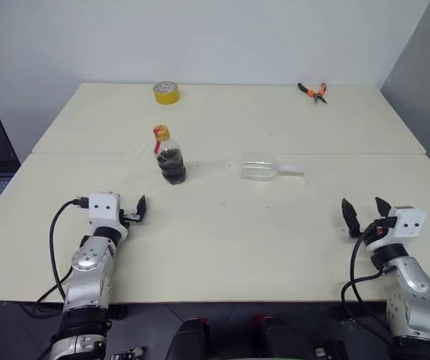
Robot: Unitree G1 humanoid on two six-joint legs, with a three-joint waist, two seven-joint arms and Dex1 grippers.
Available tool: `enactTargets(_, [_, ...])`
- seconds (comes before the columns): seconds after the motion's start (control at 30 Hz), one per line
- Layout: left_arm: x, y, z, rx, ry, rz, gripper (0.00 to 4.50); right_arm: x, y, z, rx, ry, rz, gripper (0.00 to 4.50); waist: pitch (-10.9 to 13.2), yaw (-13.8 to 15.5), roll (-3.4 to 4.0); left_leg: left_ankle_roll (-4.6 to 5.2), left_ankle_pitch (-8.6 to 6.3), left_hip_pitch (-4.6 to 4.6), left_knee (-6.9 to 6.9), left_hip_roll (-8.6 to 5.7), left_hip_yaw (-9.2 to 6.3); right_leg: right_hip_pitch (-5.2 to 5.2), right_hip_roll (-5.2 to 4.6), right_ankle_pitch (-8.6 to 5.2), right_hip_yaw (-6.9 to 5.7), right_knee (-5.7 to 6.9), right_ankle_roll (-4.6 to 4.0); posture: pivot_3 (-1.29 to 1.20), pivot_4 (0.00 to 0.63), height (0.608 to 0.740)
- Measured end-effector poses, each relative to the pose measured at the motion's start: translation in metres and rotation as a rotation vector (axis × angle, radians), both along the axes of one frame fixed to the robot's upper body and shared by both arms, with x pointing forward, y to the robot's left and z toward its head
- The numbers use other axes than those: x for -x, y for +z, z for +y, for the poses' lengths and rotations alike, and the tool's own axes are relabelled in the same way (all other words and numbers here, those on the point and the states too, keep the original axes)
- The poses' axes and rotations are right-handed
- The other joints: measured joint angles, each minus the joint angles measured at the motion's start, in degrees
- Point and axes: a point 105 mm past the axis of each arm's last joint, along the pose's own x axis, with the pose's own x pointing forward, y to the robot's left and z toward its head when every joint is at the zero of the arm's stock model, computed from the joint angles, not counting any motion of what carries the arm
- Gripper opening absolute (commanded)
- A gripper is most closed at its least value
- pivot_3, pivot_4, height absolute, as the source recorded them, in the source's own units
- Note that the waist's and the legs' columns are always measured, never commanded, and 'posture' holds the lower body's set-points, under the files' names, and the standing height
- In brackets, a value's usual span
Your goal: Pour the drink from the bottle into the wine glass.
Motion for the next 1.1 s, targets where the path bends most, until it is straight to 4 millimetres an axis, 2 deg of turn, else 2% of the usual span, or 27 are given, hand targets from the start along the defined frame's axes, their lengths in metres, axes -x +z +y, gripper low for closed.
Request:
enactTargets(0.23, [0.001, 0.000, -0.001, -0.009, -0.001, 0.002, 4.49, 0.000, 0.000, 0.002, 0.005, 0.011, 0.003, 4.50, 0.00, -0.01, 0.00, 0.00, 0.00, 0.00, 0.00, 0.00, 0.00, 0.00, 0.00, 0.00, 0.00, 0.00, 0.00, 0.00, 0.150, 0.740])
enactTargets(0.33, [0.001, 0.000, -0.006, -0.024, -0.040, 0.020, 4.49, 0.001, 0.002, 0.010, 0.029, 0.062, 0.002, 4.50, 0.00, -0.02, 0.01, 0.00, 0.00, 0.00, 0.00, -0.01, 0.00, 0.00, 0.00, 0.00, 0.00, 0.00, 0.00, 0.00, 0.150, 0.740])
enactTargets(0.43, [0.002, 0.000, -0.013, -0.012, -0.088, 0.019, 4.49, 0.006, 0.011, 0.027, 0.068, 0.162, -0.008, 4.50, 0.01, 0.00, 0.02, 0.00, 0.00, -0.01, 0.00, 0.00, -0.02, 0.00, 0.00, 0.00, -0.01, 0.00, 0.00, 0.00, 0.150, 0.740])
enactTargets(0.63, [0.003, 0.016, -0.027, 0.031, -0.180, -0.025, 4.49, 0.031, 0.027, 0.083, 0.087, 0.488, 0.033, 4.50, 0.02, 0.01, 0.00, 0.00, 0.00, -0.03, 0.02, 0.00, -0.11, 0.05, 0.00, 0.00, -0.08, -0.05, 0.00, 0.00, 0.150, 0.740])
enactTargets(0.73, [0.002, 0.020, -0.033, 0.033, -0.212, -0.018, 4.49, 0.040, 0.038, 0.101, 0.083, 0.597, 0.048, 4.50, 0.04, 0.04, -0.02, 0.00, 0.00, -0.03, 0.04, -0.01, -0.12, 0.06, 0.00, 0.00, -0.09, -0.07, 0.01, 0.00, 0.150, 0.740])
enactTargets(0.9, [-0.012, 0.034, -0.046, 0.033, -0.266, -0.029, 4.49, 0.050, 0.055, 0.125, 0.133, 0.749, 0.047, 4.50, 0.11, 0.12, -0.16, 0.00, 0.00, -0.05, 0.08, -0.03, -0.20, 0.11, 0.01, 0.00, -0.17, -0.12, 0.02, 0.00, 0.150, 0.740])
enactTargets(1.0, [-0.020, 0.044, -0.052, 0.035, -0.287, -0.053, 4.49, 0.050, 0.057, 0.129, 0.137, 0.767, 0.042, 4.50, 0.12, 0.15, -0.18, 0.00, 0.00, -0.06, 0.07, -0.05, -0.19, 0.10, 0.01, 0.00, -0.16, -0.16, 0.02, 0.00, 0.150, 0.740])
enactTargets(1.1, [-0.023, 0.042, -0.055, 0.042, -0.305, -0.044, 4.49, 0.049, 0.057, 0.129, 0.138, 0.774, 0.041, 4.50, 0.12, 0.12, -0.17, 0.00, 0.00, -0.07, 0.06, -0.04, -0.18, 0.10, 0.01, 0.00, -0.15, -0.19, 0.02, 0.00, 0.150, 0.740])
